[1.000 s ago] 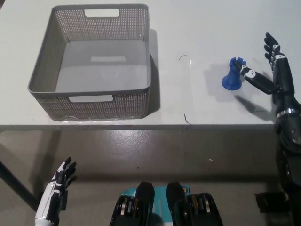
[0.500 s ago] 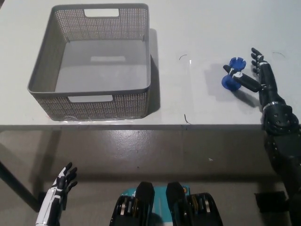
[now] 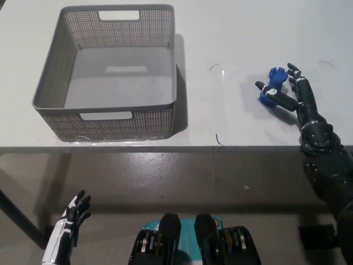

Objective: Use the right hand to pick up a chess pieces and put it into a container on the left hand side

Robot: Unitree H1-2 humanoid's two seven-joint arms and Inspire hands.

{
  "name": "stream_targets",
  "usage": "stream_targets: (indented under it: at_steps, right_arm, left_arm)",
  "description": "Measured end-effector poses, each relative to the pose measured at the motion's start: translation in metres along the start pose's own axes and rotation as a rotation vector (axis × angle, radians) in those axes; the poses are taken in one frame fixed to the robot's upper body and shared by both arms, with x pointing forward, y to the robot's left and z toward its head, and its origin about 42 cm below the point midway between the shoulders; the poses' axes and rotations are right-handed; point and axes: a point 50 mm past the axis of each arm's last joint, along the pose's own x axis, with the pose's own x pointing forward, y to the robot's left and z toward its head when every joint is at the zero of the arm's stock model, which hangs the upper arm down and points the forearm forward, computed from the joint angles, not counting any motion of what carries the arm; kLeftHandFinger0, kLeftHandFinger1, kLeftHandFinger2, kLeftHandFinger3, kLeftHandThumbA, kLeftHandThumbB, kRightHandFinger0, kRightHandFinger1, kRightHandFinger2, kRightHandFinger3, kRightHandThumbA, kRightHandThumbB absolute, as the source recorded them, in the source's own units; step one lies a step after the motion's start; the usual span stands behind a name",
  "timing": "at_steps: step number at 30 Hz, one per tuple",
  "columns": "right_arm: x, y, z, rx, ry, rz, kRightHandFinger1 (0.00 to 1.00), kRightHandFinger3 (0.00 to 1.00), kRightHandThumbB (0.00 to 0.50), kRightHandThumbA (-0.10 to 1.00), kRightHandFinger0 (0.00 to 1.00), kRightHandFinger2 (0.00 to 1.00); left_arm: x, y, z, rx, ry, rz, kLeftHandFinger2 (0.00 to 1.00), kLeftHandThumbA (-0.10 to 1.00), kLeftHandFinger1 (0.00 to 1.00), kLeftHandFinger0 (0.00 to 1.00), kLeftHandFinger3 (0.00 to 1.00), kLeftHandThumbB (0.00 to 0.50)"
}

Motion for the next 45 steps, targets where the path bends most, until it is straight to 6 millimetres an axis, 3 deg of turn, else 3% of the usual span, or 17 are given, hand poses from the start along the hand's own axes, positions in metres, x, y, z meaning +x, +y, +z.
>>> stream_targets:
  at_steps: [10,13,14,16,17,18,19,20,21,22,23,26,28,37,42,45]
  right_arm:
    - [0.001,0.002,-0.002,-0.028,0.027,0.008,1.00,1.00,0.429,1.00,1.00,1.00]
    - [0.002,0.003,0.000,-0.037,0.036,0.011,1.00,1.00,0.367,1.00,1.00,1.00]
    - [0.003,0.003,0.002,-0.038,0.038,0.010,1.00,1.00,0.357,0.93,1.00,1.00]
    - [0.005,0.003,0.005,-0.036,0.044,0.005,1.00,1.00,0.348,0.66,1.00,1.00]
    - [0.005,0.003,0.006,-0.034,0.048,-0.002,1.00,1.00,0.347,0.62,1.00,1.00]
    - [0.006,0.004,0.007,-0.029,0.051,-0.013,0.48,0.77,0.318,0.42,0.42,0.60]
    - [0.006,0.004,0.008,-0.026,0.054,-0.022,0.28,0.43,0.290,0.22,0.17,0.39]
    - [0.007,0.005,0.009,-0.035,0.059,-0.038,0.28,0.43,0.290,0.22,0.17,0.39]
    - [0.008,0.004,0.011,-0.042,0.060,-0.053,0.06,0.19,0.215,-0.08,0.01,0.28]
    - [0.009,0.004,0.013,-0.050,0.058,-0.068,0.06,0.32,0.178,-0.10,0.00,0.42]
    - [0.009,0.003,0.015,-0.061,0.057,-0.089,0.13,0.49,0.144,-0.10,0.00,0.58]
    - [0.009,0.003,0.016,-0.075,0.057,-0.125,0.22,0.61,0.141,-0.10,0.00,0.64]
    - [0.008,0.004,0.015,-0.076,0.059,-0.144,0.22,0.63,0.117,-0.10,0.00,0.64]
    - [0.006,0.004,0.013,-0.040,0.075,-0.196,0.24,0.60,0.138,-0.10,0.00,0.62]
    - [0.007,0.002,0.012,-0.006,0.084,-0.214,0.27,0.66,0.145,-0.10,0.00,0.69]
    - [0.008,0.002,0.016,0.009,0.072,-0.222,0.22,0.64,0.149,-0.10,0.00,0.63]
  left_arm:
    - [0.003,0.000,0.002,-0.001,-0.008,-0.002,1.00,1.00,1.00,1.00,1.00,0.171]
    - [0.003,0.000,0.002,-0.001,-0.008,-0.003,1.00,1.00,1.00,1.00,1.00,0.199]
    - [0.003,0.000,0.002,-0.001,-0.008,-0.003,1.00,1.00,1.00,1.00,1.00,0.206]
    - [0.003,0.000,0.002,-0.001,-0.009,-0.003,1.00,1.00,1.00,1.00,1.00,0.212]
    - [0.003,0.000,0.002,-0.001,-0.009,-0.004,1.00,1.00,1.00,1.00,1.00,0.212]
    - [0.004,0.000,0.002,0.000,-0.010,-0.004,1.00,1.00,1.00,1.00,1.00,0.213]
    - [0.004,0.000,0.002,0.000,-0.011,-0.005,1.00,1.00,1.00,1.00,1.00,0.212]
    - [0.004,0.000,0.002,0.000,-0.011,-0.005,1.00,1.00,1.00,1.00,1.00,0.212]
    - [0.004,0.000,0.003,0.000,-0.012,-0.005,1.00,1.00,1.00,1.00,1.00,0.219]
    - [0.004,0.000,0.003,-0.001,-0.012,-0.006,1.00,1.00,1.00,1.00,1.00,0.233]
    - [0.004,0.000,0.003,0.000,-0.012,-0.006,1.00,1.00,1.00,1.00,1.00,0.230]
    - [0.005,0.000,0.003,0.000,-0.015,-0.007,1.00,1.00,1.00,1.00,1.00,0.233]
    - [0.006,-0.001,0.004,0.000,-0.017,-0.009,1.00,1.00,1.00,1.00,1.00,0.211]
    - [0.008,0.001,0.006,0.008,-0.023,-0.023,1.00,1.00,1.00,1.00,1.00,0.234]
    - [0.008,0.002,0.006,0.009,-0.023,-0.023,1.00,1.00,1.00,1.00,1.00,0.187]
    - [0.008,0.002,0.005,0.009,-0.022,-0.022,1.00,1.00,1.00,1.00,1.00,0.193]
